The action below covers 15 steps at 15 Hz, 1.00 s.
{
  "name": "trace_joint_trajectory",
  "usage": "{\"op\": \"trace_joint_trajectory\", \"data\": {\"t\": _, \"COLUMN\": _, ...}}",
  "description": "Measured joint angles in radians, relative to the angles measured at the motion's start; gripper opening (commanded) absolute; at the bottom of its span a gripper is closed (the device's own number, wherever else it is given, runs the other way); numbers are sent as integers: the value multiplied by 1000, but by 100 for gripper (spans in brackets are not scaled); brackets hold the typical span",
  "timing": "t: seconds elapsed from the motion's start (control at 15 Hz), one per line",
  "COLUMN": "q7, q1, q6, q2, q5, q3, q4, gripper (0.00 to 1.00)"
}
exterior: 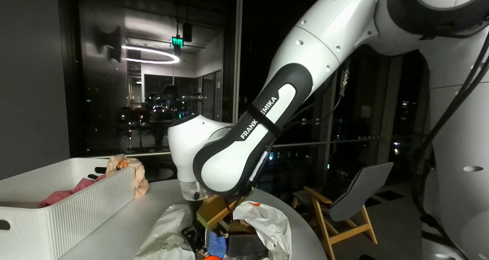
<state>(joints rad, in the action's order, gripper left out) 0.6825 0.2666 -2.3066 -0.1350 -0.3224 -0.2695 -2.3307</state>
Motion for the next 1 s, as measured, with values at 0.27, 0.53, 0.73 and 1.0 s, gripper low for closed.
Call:
{"op": "trace_joint_trajectory", "data": {"t": 0.27, "q7": 62, "q1": 49, "q6": 100, "q2": 49, "q5": -47, "q3": -3, "q4": -1, "gripper": 100}}
{"op": "trace_joint_trajectory", "data": {"t": 0.53, "q7": 15, "q1": 86, "q6": 235, "q2": 97, "q5": 6, "q3": -43, "q4": -14, "gripper": 99}}
{"op": "trace_joint_trajectory", "data": {"t": 0.73, "q7": -175, "q1": 87, "q6": 221, "q2": 121, "q5": 87, "q3": -53, "q4": -27, "gripper": 100}}
{"op": "trace_joint_trajectory", "data": {"t": 1.0, "q7": -407, "q1": 81, "q6": 149, "q2": 116, "q5": 121, "q3": -52, "q4": -34, "gripper": 100}}
